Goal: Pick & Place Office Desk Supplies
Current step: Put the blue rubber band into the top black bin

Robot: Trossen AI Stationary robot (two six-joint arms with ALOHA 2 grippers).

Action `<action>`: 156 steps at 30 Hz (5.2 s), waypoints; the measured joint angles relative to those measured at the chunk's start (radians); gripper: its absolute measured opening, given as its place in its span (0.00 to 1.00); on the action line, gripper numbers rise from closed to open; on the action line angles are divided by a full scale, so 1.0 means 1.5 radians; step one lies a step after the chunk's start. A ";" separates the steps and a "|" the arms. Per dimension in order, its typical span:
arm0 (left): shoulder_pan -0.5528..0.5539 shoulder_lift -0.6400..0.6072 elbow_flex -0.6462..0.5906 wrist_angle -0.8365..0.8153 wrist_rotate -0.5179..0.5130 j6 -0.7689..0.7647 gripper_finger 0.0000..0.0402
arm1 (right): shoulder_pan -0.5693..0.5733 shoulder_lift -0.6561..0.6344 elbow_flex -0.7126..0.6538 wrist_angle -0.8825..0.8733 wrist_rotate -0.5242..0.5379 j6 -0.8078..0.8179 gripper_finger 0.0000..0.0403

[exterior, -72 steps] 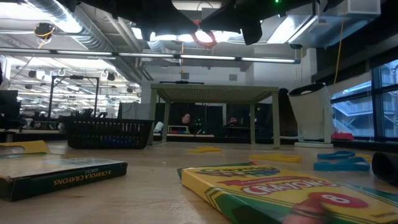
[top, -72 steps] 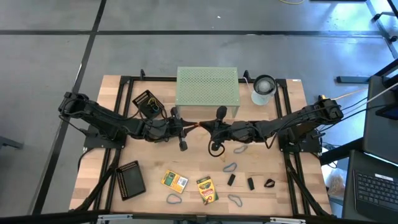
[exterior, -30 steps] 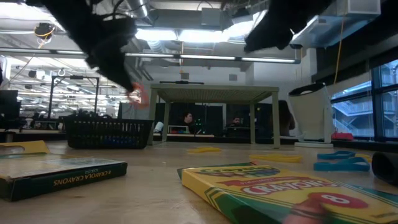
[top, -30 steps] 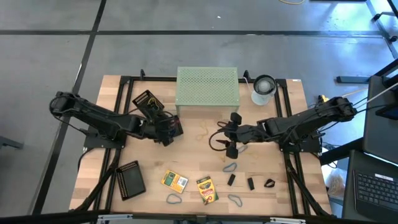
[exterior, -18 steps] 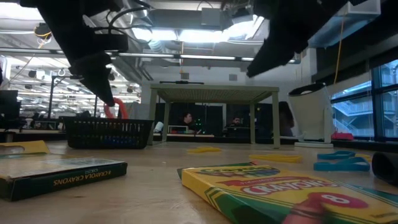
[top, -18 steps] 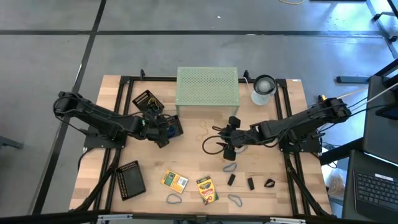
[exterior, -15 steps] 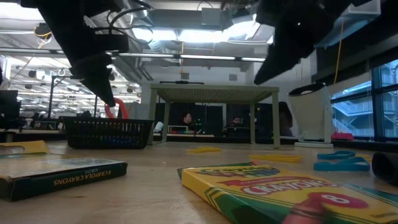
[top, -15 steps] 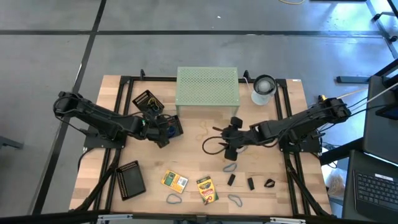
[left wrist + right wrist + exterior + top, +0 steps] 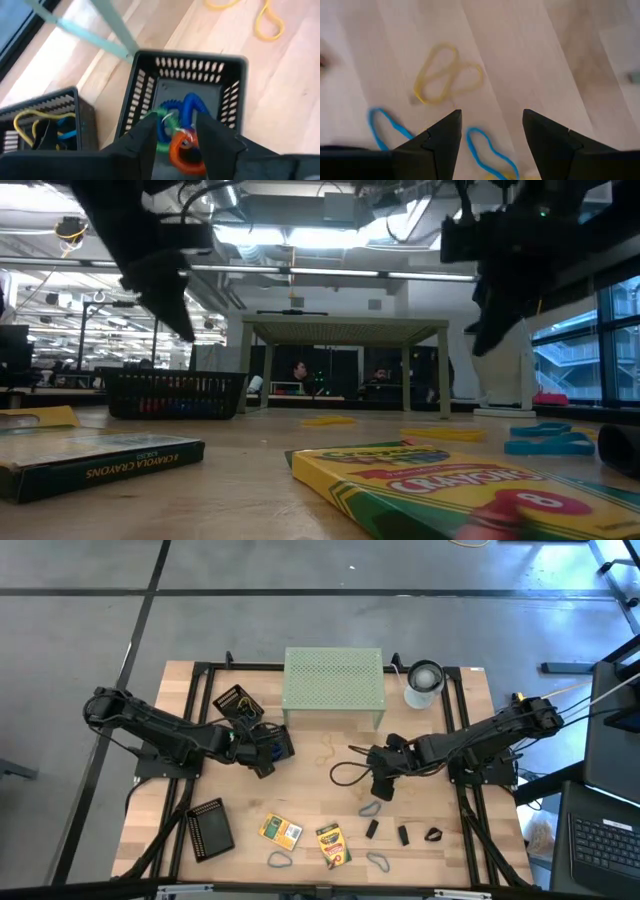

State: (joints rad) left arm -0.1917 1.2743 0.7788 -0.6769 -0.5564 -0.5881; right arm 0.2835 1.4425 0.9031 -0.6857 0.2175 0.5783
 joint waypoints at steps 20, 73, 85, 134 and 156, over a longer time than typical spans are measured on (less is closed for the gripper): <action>-0.062 0.000 0.082 0.120 0.000 0.100 0.35 | 0.004 0.027 -0.112 -0.003 -0.062 -0.108 0.46; -0.067 0.051 0.081 0.266 0.004 0.240 0.35 | 0.003 0.029 -0.023 0.154 0.146 -0.203 0.01; -0.068 0.110 0.081 0.445 0.025 0.359 0.35 | 0.004 0.027 0.065 0.295 0.177 -0.340 0.02; -0.063 0.195 0.081 0.658 -0.071 0.488 0.01 | 0.010 0.026 0.066 0.408 0.174 -0.426 0.03; -0.012 0.181 0.081 0.508 -0.051 0.332 0.00 | 0.010 -0.006 0.066 0.384 0.174 -0.374 0.48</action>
State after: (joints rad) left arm -0.2095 1.5451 0.9005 0.0848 -0.6326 -0.0897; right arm 0.2985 1.4333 1.0027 -0.1096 0.4789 0.0173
